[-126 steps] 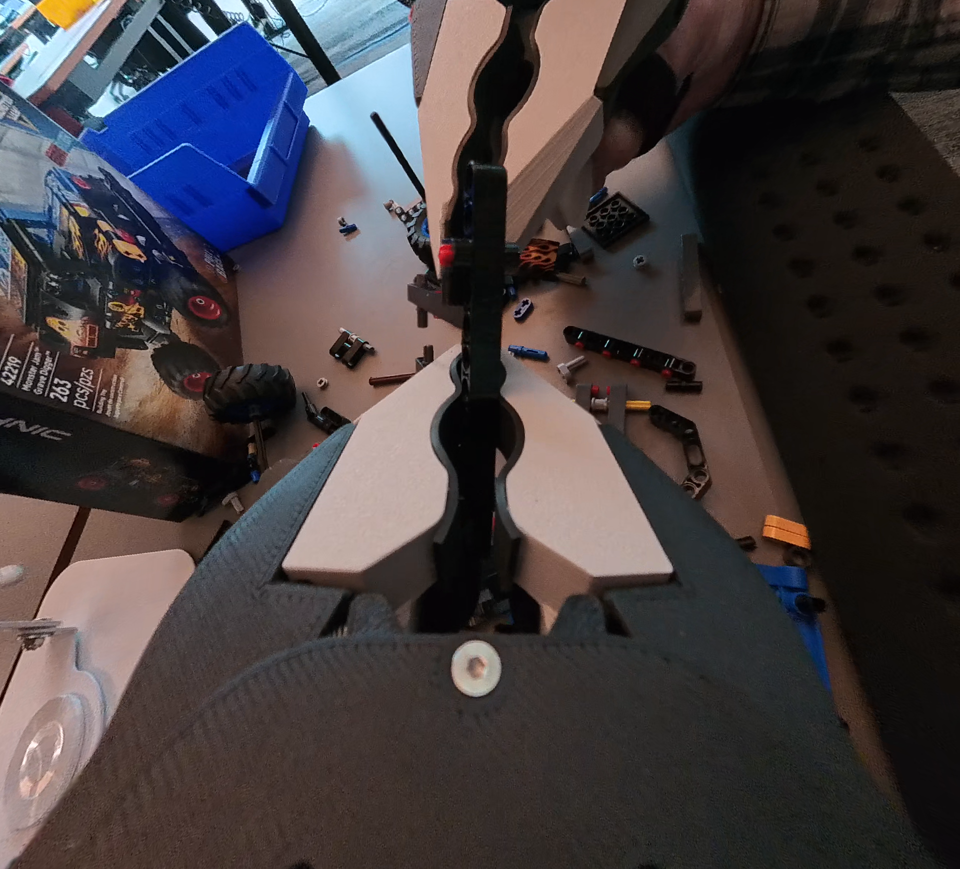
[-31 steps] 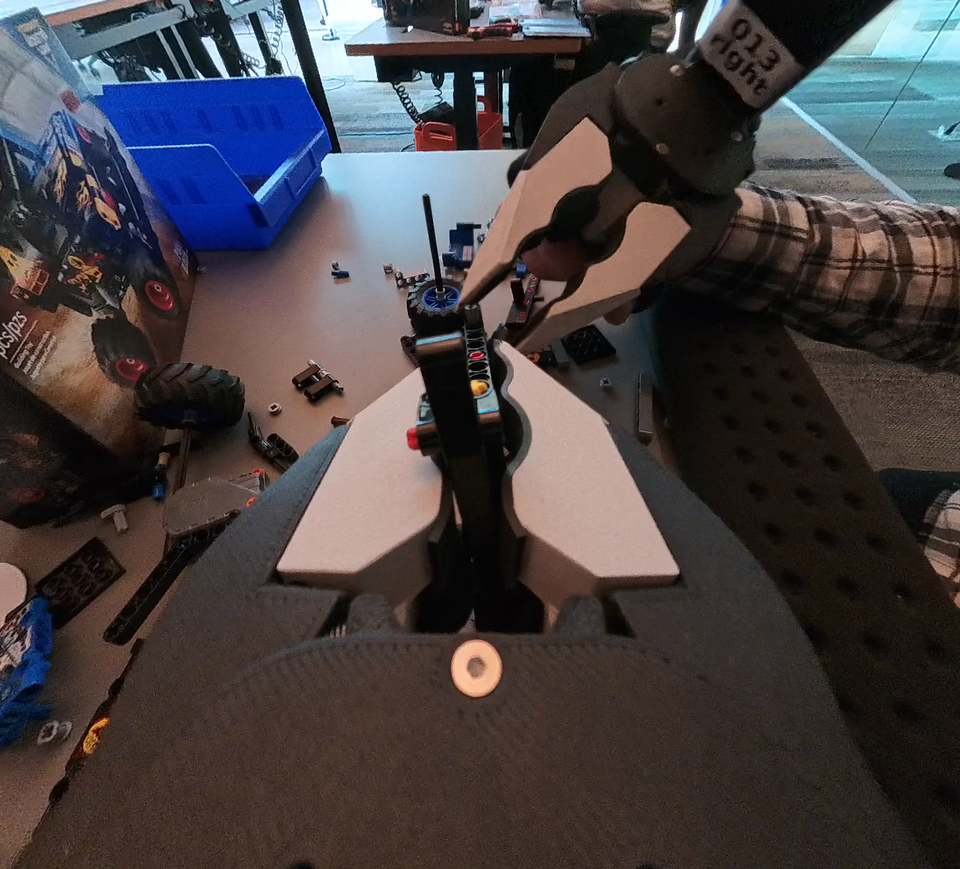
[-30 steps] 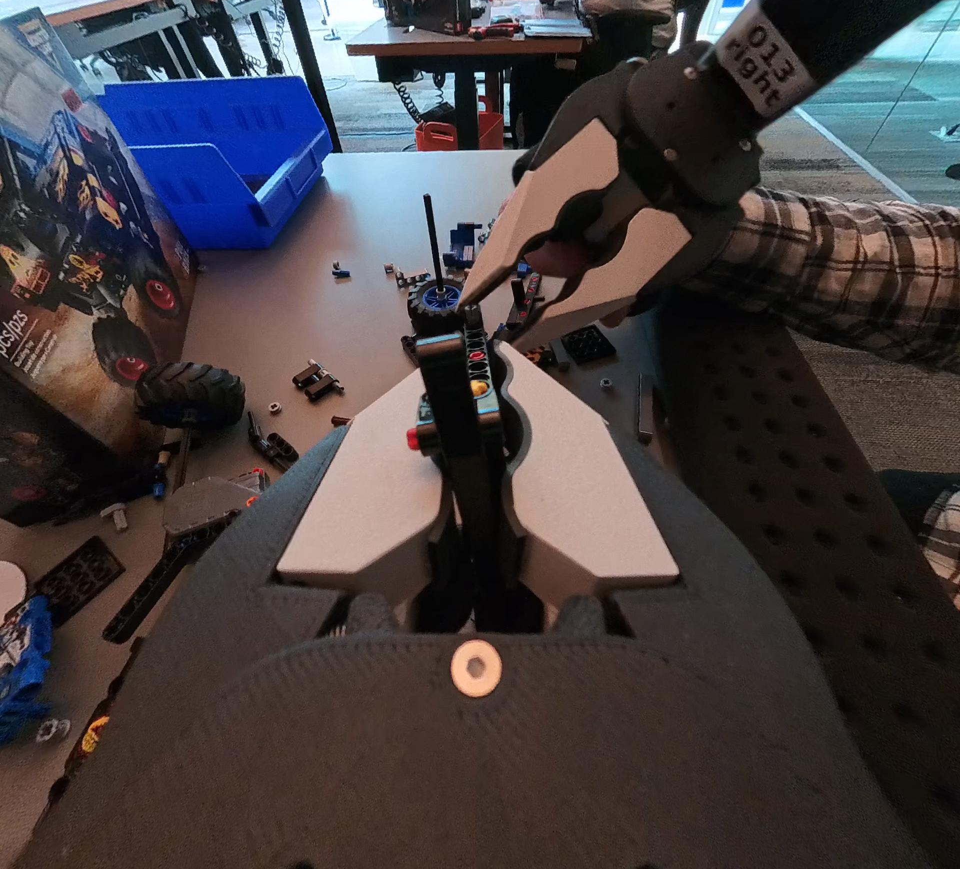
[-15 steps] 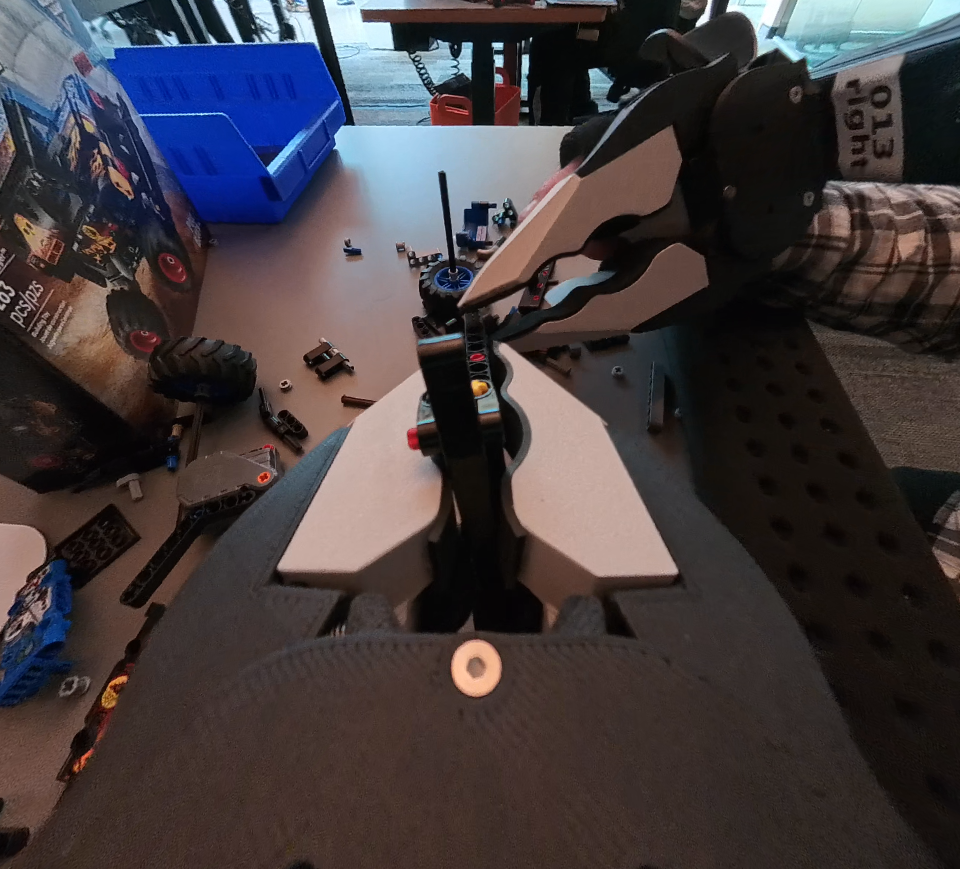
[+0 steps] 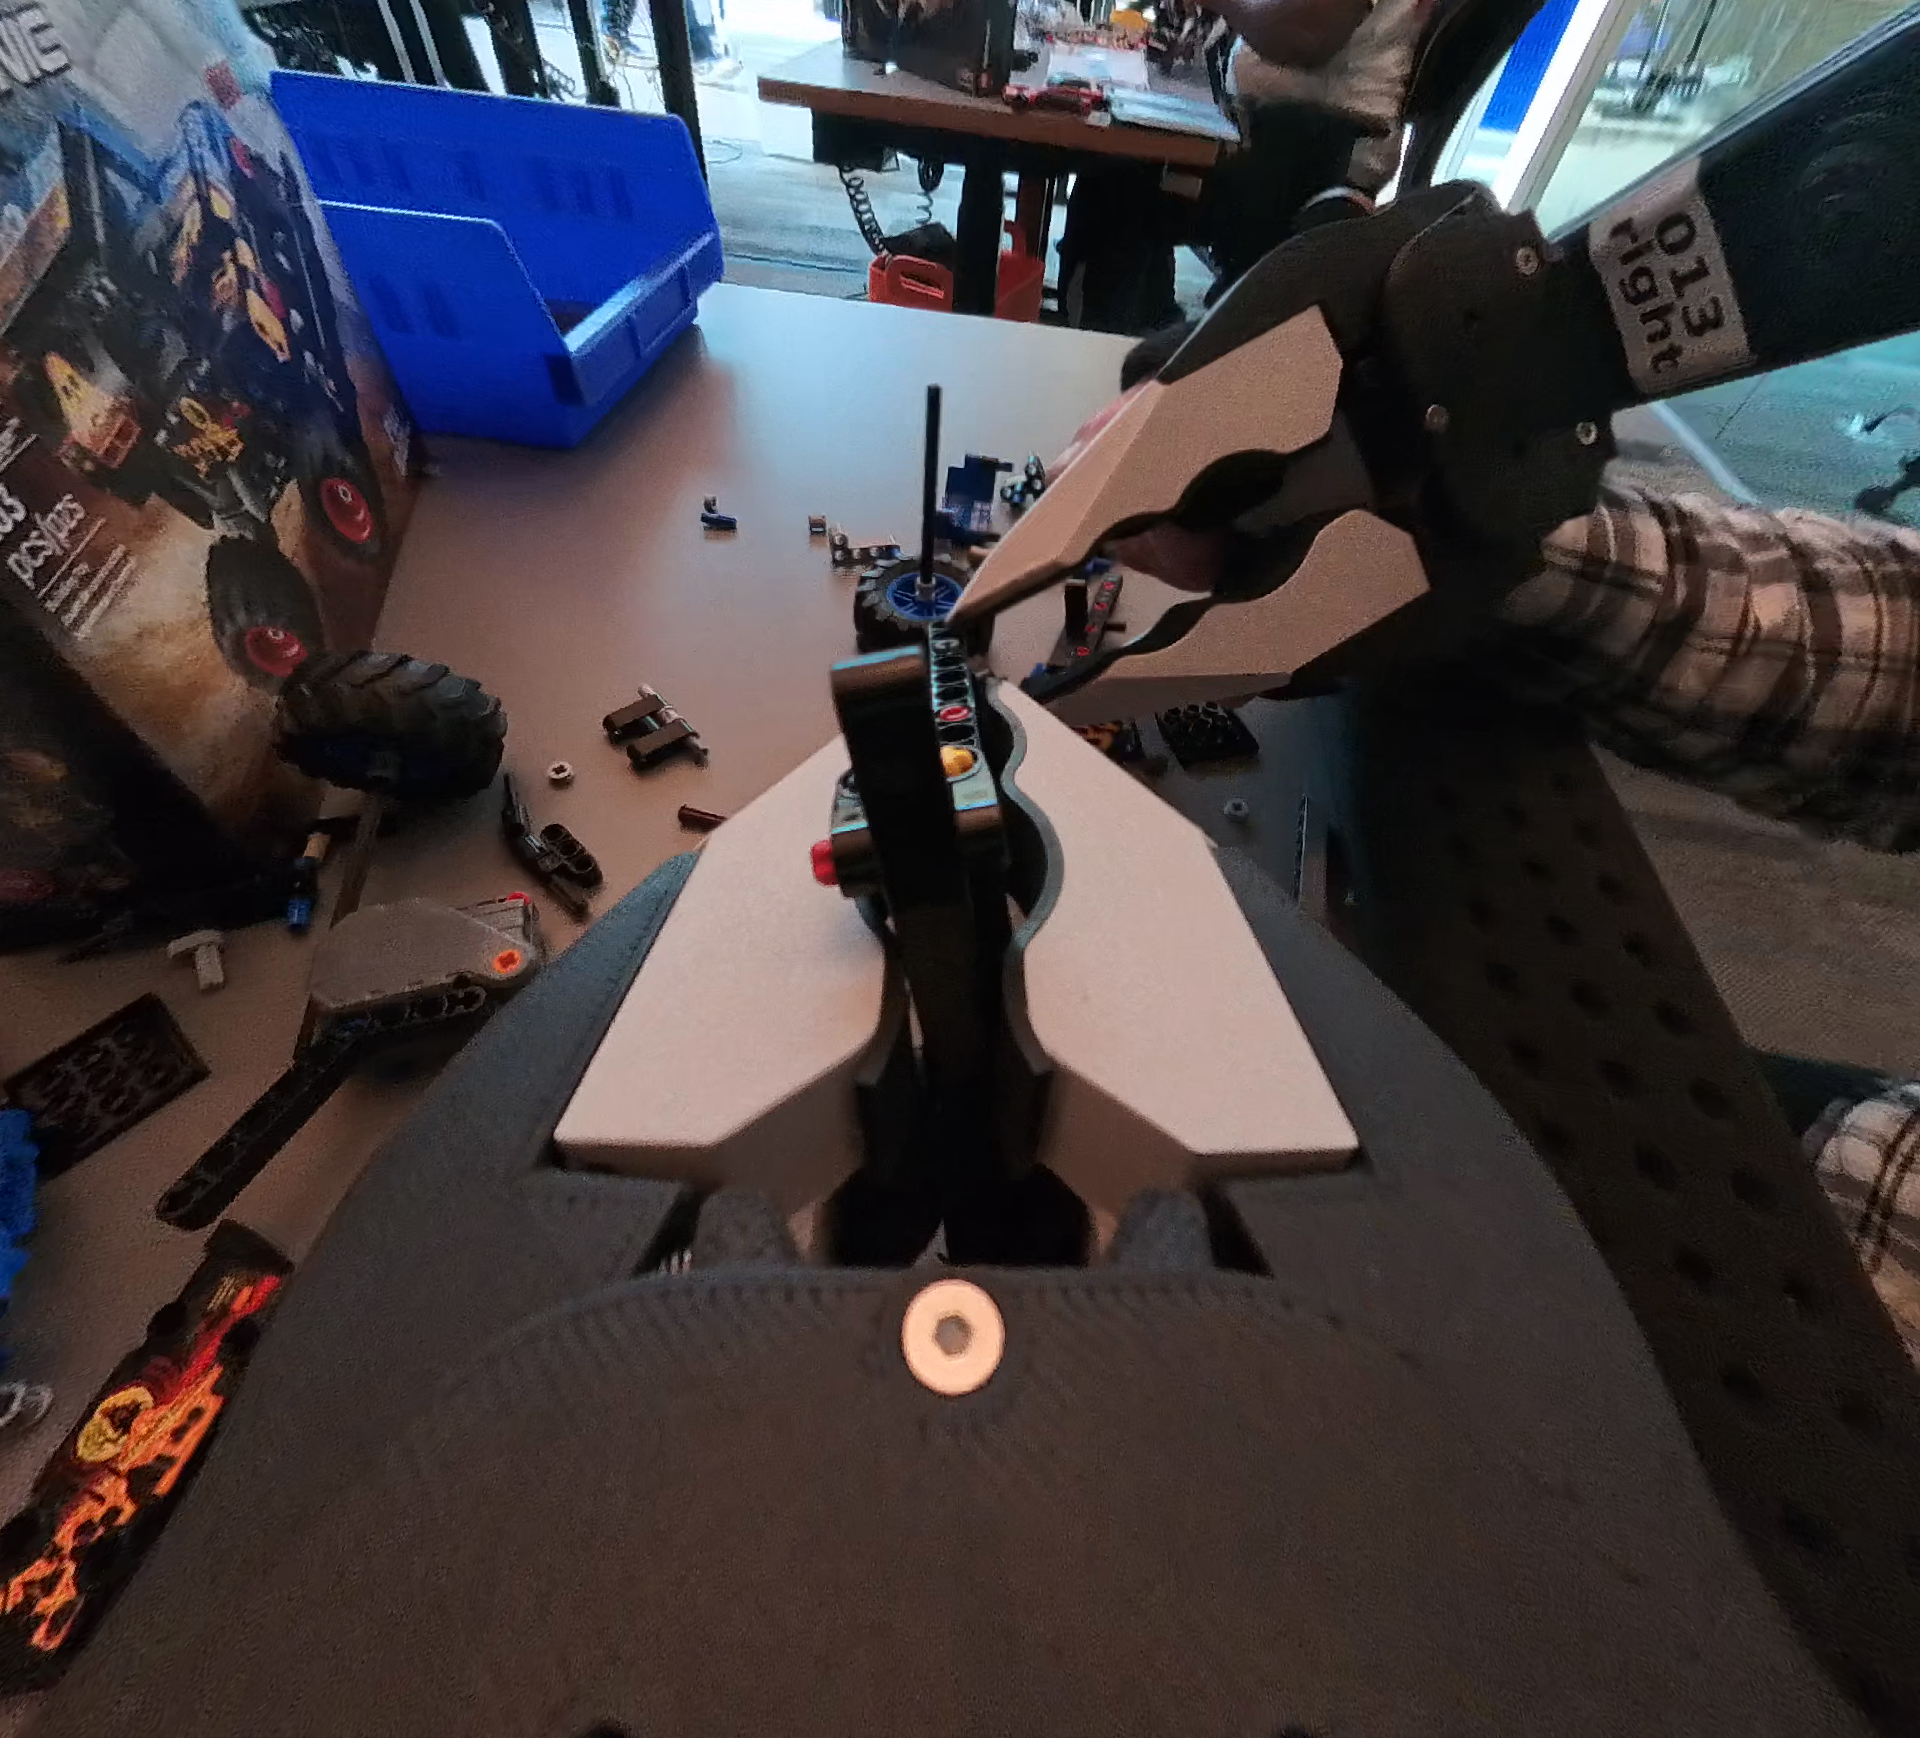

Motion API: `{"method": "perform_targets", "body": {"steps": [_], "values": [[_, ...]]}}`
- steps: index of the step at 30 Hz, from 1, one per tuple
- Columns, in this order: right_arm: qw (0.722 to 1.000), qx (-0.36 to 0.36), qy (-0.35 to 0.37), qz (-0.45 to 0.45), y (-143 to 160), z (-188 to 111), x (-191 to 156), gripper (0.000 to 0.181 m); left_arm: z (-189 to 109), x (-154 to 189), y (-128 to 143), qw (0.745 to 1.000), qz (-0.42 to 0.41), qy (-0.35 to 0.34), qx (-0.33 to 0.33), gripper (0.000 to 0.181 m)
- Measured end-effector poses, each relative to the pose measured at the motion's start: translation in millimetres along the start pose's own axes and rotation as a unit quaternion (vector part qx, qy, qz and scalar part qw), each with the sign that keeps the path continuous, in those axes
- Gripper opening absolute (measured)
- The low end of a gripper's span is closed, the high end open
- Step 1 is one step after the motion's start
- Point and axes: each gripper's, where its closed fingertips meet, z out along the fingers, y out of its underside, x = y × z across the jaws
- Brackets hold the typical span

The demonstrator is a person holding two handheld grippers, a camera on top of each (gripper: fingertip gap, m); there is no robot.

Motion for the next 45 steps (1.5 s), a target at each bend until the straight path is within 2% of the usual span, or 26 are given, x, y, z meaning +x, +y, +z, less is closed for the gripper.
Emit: {"method": "perform_targets", "body": {"steps": [2,4,6,9,11,13,16,19,21,22,24,28,30,32,34,36,38,41,44,45], "values": [[1.000,-0.015,0.002,0.012,8.0,-1.8,3.1,0.025,-3.3,0.6,-3.4,0.998,-0.042,0.031,0.026,0.007],[0.998,0.003,-0.004,0.065,2.1,-5.2,6.5,0.024,-6.6,1.0,-8.1,0.997,-0.054,0.037,0.049,0.007],[0.988,0.028,-0.026,0.147,0.6,-8.0,11.2,0.017,-7.7,0.6,-16.5,0.996,-0.049,0.029,0.071,0.007],[0.971,0.056,-0.066,0.223,-4.2,-9.8,9.8,0.005,-7.4,-3.0,-21.0,0.995,-0.048,0.018,0.087,0.008],[0.954,0.054,-0.092,0.280,-1.0,-4.0,7.0,0.014,-6.3,1.1,-22.4,0.994,-0.047,0.030,0.091,0.008],[0.931,0.091,-0.119,0.333,-12.6,-3.3,7.5,0.022,-3.2,3.5,-23.7,0.995,-0.037,0.024,0.094,0.007],[0.919,0.104,-0.119,0.360,-14.4,-1.1,10.4,0.004,-0.3,8.3,-27.0,0.994,-0.032,0.033,0.098,0.008],[0.876,0.152,-0.155,0.430,-21.1,-6.2,16.8,0.002,-1.4,12.5,-32.0,0.993,-0.022,0.037,0.106,0.008],[0.862,0.165,-0.173,0.447,-23.7,-7.9,17.4,0.000,-2.0,13.9,-33.4,0.994,-0.015,0.035,0.106,0.008],[0.864,0.164,-0.177,0.443,-25.6,-8.6,16.0,0.000,-3.2,14.5,-34.4,0.994,0.005,0.026,0.106,0.008],[0.894,0.157,-0.144,0.393,-28.0,-9.4,19.3,0.000,-3.8,16.2,-41.2,0.993,0.046,-0.013,0.112,0.006],[0.946,0.115,-0.066,0.297,-26.6,-5.9,21.6,0.001,-6.6,11.1,-44.8,0.992,-0.010,-0.010,0.128,0.005],[0.954,0.095,-0.076,0.275,-23.4,-1.0,12.9,0.000,-15.4,-1.0,-53.0,0.987,-0.027,-0.041,0.150,0.008],[0.964,0.082,-0.058,0.247,-25.9,-0.5,11.8,0.000,-18.3,-0.1,-53.6,0.987,-0.040,-0.025,0.154,0.008],[0.962,0.081,-0.056,0.253,-20.0,0.5,16.1,0.000,-7.9,6.5,-46.0,0.992,-0.033,-0.012,0.123,0.007],[0.941,0.116,-0.092,0.305,-21.7,-5.9,18.6,0.001,-8.3,1.6,-44.1,0.993,-0.028,-0.010,0.116,0.008],[0.933,0.124,-0.084,0.326,-18.2,-10.6,24.5,0.003,-9.8,0.7,-43.2,0.989,-0.071,0.017,0.127,0.007],[0.929,0.130,-0.072,0.338,-13.4,-16.5,32.3,0.015,-16.5,-2.2,-44.5,0.987,-0.073,0.018,0.141,0.007],[0.919,0.108,-0.122,0.360,-6.4,-8.6,20.0,0.027,-14.5,2.8,-41.8,0.989,-0.062,0.026,0.129,0.007],[0.918,0.102,-0.137,0.358,-6.9,-6.2,14.5,0.025,-11.5,4.7,-39.1,0.991,-0.054,0.025,0.121,0.007]]}}
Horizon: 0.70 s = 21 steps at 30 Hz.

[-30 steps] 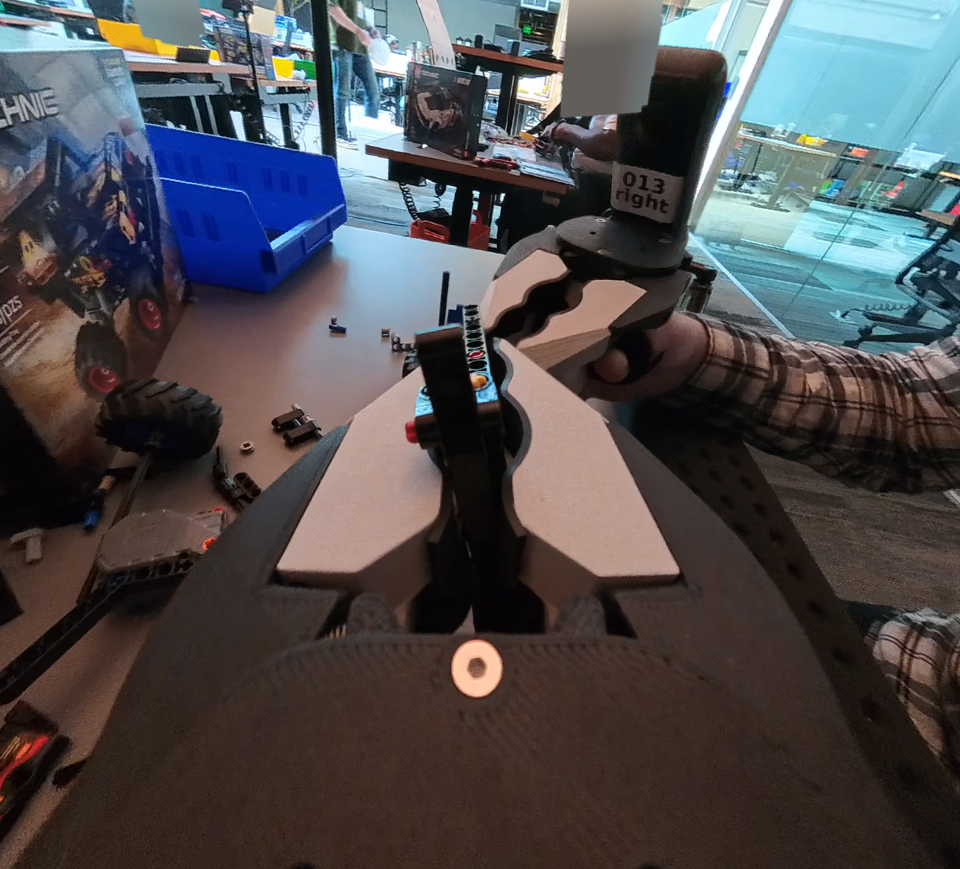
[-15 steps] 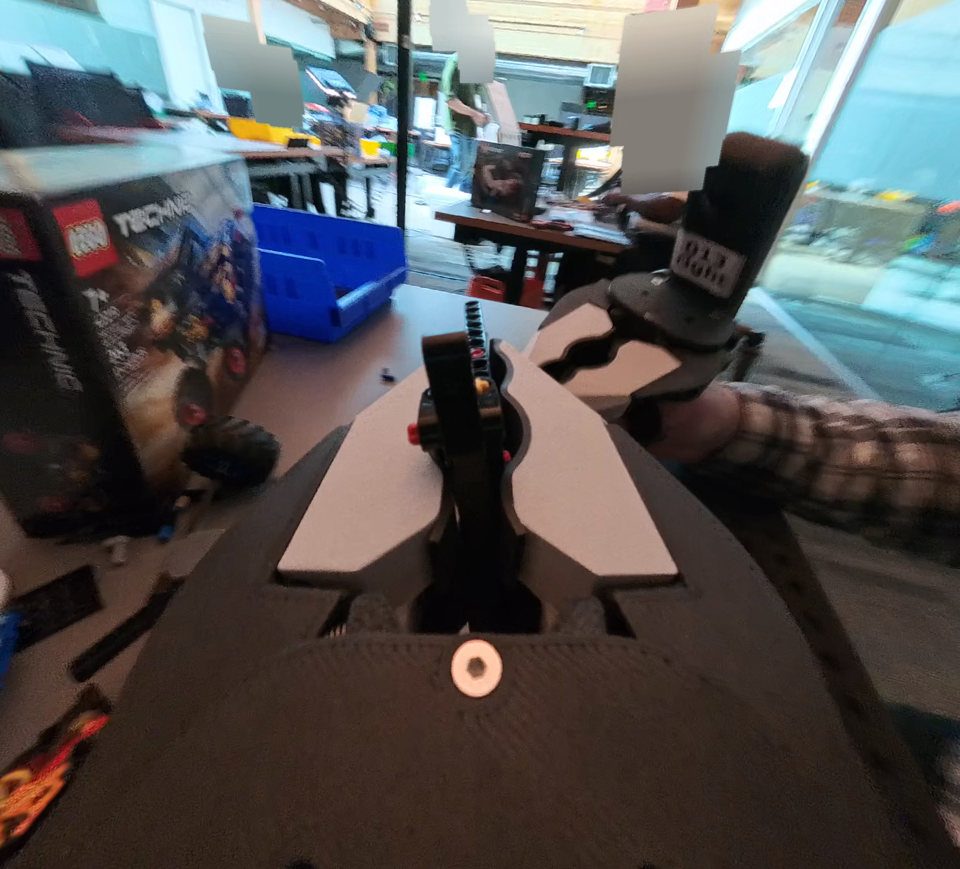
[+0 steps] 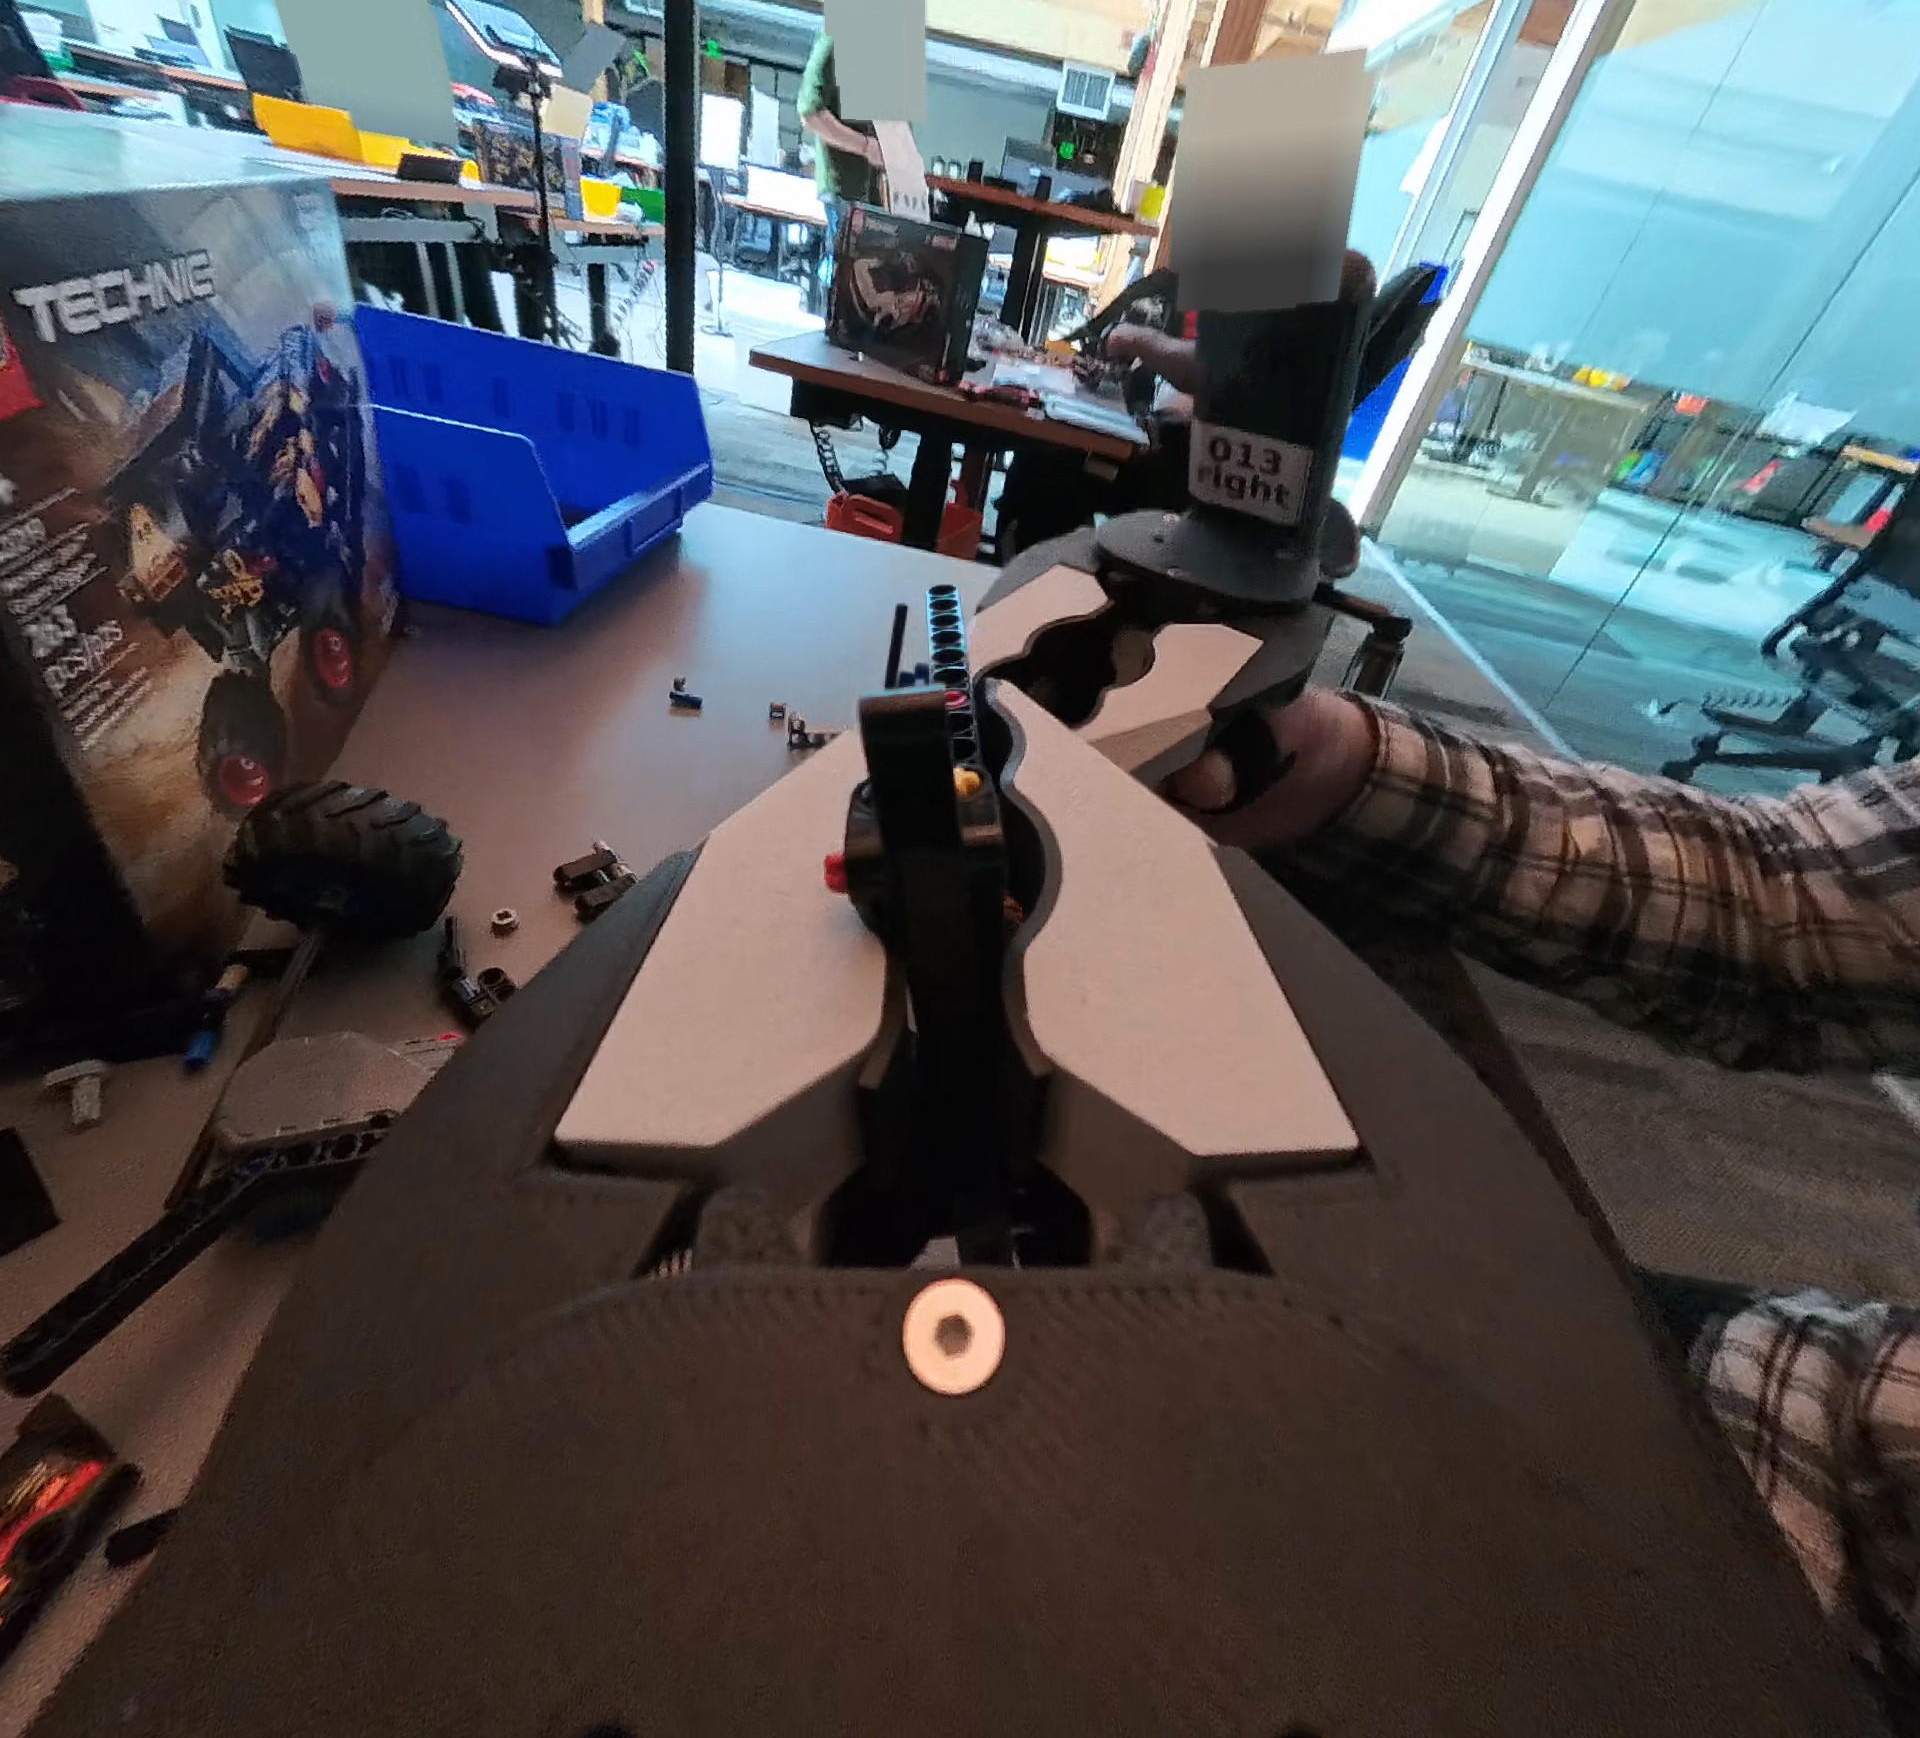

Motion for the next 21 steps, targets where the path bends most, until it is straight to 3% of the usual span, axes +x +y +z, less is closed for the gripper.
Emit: {"method": "perform_targets", "body": {"steps": [4,9,15,17,19,21], "values": [[0.999,-0.032,0.022,-0.020,10.8,3.9,6.8,0.023,3.8,-0.1,7.4,1.000,0.003,-0.002,-0.016,0.008],[0.986,-0.067,0.069,-0.134,17.8,3.7,10.0,0.032,1.8,-2.3,5.6,0.997,-0.069,0.023,0.001,0.007],[0.963,-0.073,0.098,-0.239,12.4,2.6,4.3,0.022,-0.7,-4.0,0.8,0.989,-0.138,0.043,0.019,0.010],[0.962,-0.067,0.095,-0.248,9.0,1.5,1.6,0.021,2.2,0.2,9.7,0.984,-0.167,0.067,-0.004,0.022],[0.967,-0.065,0.086,-0.231,8.7,1.1,0.1,0.020,7.7,4.4,34.0,0.985,-0.145,0.064,-0.072,0.034],[0.970,-0.057,0.090,-0.218,5.5,-1.4,2.5,0.020,10.1,8.2,38.1,0.988,-0.112,0.055,-0.087,0.017]]}}
